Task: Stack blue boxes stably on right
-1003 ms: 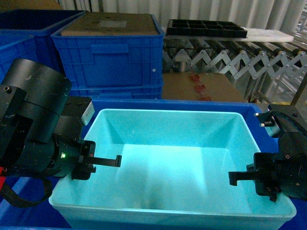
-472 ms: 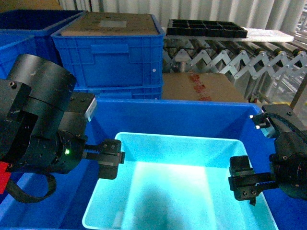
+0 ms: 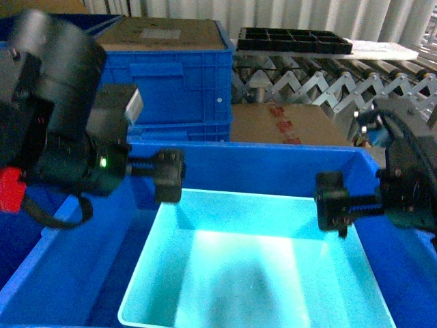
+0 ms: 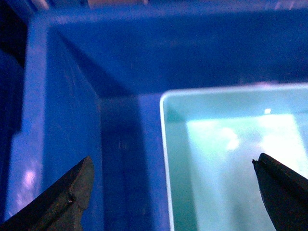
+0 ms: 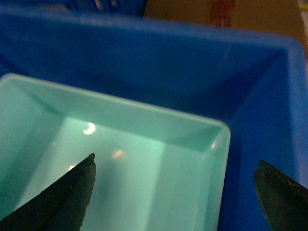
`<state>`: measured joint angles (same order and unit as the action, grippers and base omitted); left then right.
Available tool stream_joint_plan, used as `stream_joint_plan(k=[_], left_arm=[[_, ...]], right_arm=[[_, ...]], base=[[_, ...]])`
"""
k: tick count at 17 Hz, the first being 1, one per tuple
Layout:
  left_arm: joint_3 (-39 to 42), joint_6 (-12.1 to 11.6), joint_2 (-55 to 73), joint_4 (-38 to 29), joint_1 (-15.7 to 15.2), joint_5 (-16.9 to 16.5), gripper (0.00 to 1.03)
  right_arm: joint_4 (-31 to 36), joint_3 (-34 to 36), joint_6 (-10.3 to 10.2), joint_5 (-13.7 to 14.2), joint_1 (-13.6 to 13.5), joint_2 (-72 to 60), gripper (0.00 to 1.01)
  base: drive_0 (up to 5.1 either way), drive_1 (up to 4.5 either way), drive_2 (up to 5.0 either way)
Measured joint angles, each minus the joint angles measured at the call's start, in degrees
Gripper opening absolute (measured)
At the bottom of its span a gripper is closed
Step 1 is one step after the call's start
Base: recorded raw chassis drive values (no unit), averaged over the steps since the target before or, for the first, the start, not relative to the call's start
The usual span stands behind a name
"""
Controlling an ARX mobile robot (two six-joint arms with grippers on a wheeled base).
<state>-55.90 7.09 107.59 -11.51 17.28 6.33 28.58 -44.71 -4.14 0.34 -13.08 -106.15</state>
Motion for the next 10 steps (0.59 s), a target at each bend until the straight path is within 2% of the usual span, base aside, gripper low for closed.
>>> stream_joint_plan(k=[4, 5, 7, 9, 10], left_arm=[[-8.13, 0.02, -11.65, 1.16, -3.39, -1.51, 0.98], [-9.94, 0.02, -15.26, 1.01, -4.7, -1.62, 0.98], [-14.43, -0.22, -21.18, 1.05, -6.6, -1.33, 0.98], [-15.91, -1.44, -27.26, 0.79, -6.67, -1.33, 0.98], [-16.09, -1.33, -30.69, 4.11, -6.82, -1.55, 0.98]], right_arm=[[-0.85, -9.81, -0.52, 0.2, 1.2, 9.49, 0.98], [-3.32, -13.09, -0.52, 0.44, 1.99, 12.94, 0.98], [-3.96, -20.06, -0.5, 1.92, 3.1, 17.57, 0.98], [-4.33, -25.03, -0.26, 2.14, 3.32, 21.75, 0.98], [-4.72, -25.07, 0.22, 1.95, 2.86, 25.0, 0.98]], base=[[0.0, 0.0, 0.0], [0.0, 0.0, 0.0], [0.0, 0.0, 0.0], [0.0, 0.0, 0.0], [0.0, 0.0, 0.0]])
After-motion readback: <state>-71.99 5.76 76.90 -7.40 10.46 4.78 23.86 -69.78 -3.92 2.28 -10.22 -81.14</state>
